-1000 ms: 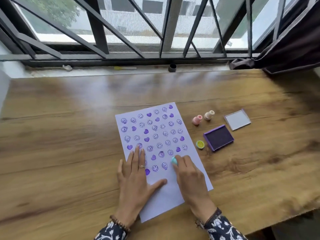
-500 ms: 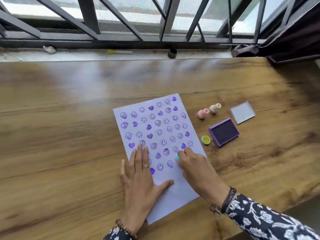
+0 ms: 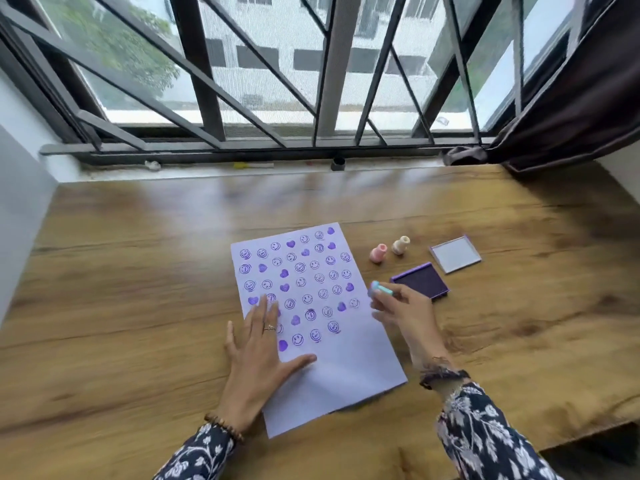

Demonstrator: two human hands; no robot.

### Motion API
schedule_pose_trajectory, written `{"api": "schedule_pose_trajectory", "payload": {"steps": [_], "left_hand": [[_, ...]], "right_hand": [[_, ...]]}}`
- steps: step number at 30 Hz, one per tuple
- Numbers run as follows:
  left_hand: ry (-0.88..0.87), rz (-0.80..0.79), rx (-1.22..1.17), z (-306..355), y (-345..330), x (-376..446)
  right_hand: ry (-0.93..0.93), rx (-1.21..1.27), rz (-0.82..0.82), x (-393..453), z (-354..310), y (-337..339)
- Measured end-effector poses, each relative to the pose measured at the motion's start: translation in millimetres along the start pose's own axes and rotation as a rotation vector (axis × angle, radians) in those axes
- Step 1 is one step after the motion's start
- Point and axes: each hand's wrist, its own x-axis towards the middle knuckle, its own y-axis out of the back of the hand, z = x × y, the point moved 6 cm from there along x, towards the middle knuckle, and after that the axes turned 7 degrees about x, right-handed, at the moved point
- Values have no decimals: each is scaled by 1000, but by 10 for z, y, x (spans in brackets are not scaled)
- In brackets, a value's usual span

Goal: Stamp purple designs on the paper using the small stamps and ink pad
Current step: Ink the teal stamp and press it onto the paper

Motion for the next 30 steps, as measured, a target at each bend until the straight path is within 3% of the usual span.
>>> {"api": "schedule_pose_trajectory", "payload": {"steps": [4,8,12,18,21,24,26,30], "left_hand": [[-163,149,74,443,163,146],[-289,86,66,1163,40,396],[-292,12,87,1622,-200,580],[-260,-13,165,1770,-264,682],[-106,26,-271,1745,-128,638],[63,-87,-837,1759,-80,552],[84,-165,-1002,1802,-81,498],[58,-179,-1047,1862,-14,447]], "right_hand": [[-41,159,-14,61,-40,277],[-79,235,-22,126,-64,518],[-102,257,-41,189,-58,708],[-107,244,-99,302,-37,817],[-54,199,-159,337,-96,820],[71,107,-236,322,-217,814],[153,21,-242,304,-300,826],[241,-56,-259,282,-432,808]]}}
